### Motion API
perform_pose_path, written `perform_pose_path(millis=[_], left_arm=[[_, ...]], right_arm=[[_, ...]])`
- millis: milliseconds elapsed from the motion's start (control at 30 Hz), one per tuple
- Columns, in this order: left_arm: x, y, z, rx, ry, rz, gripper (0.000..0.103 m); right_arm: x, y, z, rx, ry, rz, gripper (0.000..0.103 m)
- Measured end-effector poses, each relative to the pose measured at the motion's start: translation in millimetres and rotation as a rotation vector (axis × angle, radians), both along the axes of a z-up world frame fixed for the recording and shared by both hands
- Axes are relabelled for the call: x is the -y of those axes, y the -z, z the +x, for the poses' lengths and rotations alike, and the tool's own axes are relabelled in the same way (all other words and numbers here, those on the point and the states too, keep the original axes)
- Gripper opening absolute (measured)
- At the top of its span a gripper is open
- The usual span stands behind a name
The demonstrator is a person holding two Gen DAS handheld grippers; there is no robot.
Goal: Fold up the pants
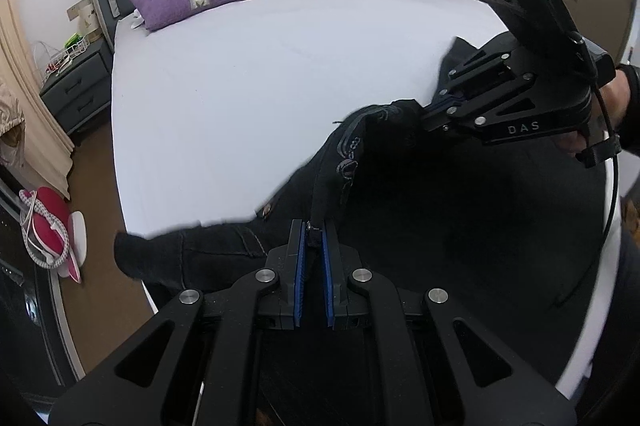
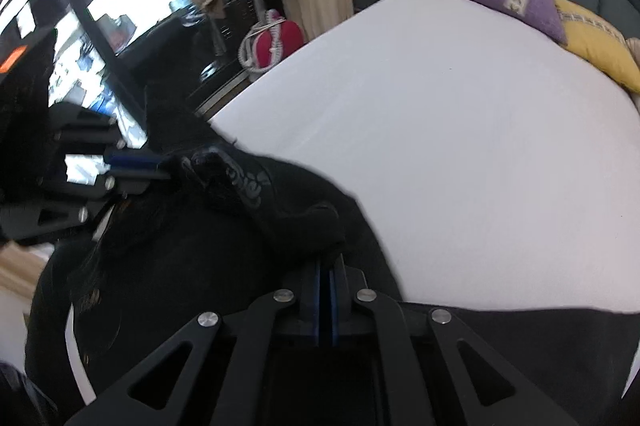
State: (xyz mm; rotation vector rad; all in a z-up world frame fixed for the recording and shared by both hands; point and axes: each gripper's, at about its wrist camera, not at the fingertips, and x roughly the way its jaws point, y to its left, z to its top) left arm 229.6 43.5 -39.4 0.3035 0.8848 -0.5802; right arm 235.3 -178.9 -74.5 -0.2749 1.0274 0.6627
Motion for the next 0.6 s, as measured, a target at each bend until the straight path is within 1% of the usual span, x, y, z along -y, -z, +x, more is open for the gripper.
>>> perform_pose_path(millis=[67,200,267,367,400,500,600], left_arm=[[-1.2,-0.1,-28.9,-0.005,0.021,0.014,0.006],[-4.6,10.4,-84.4,-0.029,0.065,0.032,0.006],[-4.4,17.5,-112.2,-0.05,0.1,0.048,0.007],[-0.4,26.9,-145.2,-0.058,0.138,0.09,0.006],[1.0,28.4,-155.6,-0.065,0.152,0.093,0.006],[-0.2,33.3,-184.7,-0.097,0.184,0.072,0.007],[1.9,41.3,-207.2,-0.114,0.214,0.093,0.007]], right_arm=[[-3.2,-2.1,-35.4,0.012,-0.05,-0.038,0.005],[-3.8,0.3,-95.8,0.039,-0.122,-0.144,0.005],[-9.1,4.6,-127.0,0.066,-0.171,-0.228,0.005],[-19.6,9.9,-174.5,0.08,-0.242,-0.303,0.005],[-20.9,12.1,-184.4,0.08,-0.255,-0.32,0.005],[-27.5,21.1,-215.9,0.08,-0.293,-0.384,0.005],[-34.4,29.9,-237.0,0.086,-0.33,-0.435,0.005]])
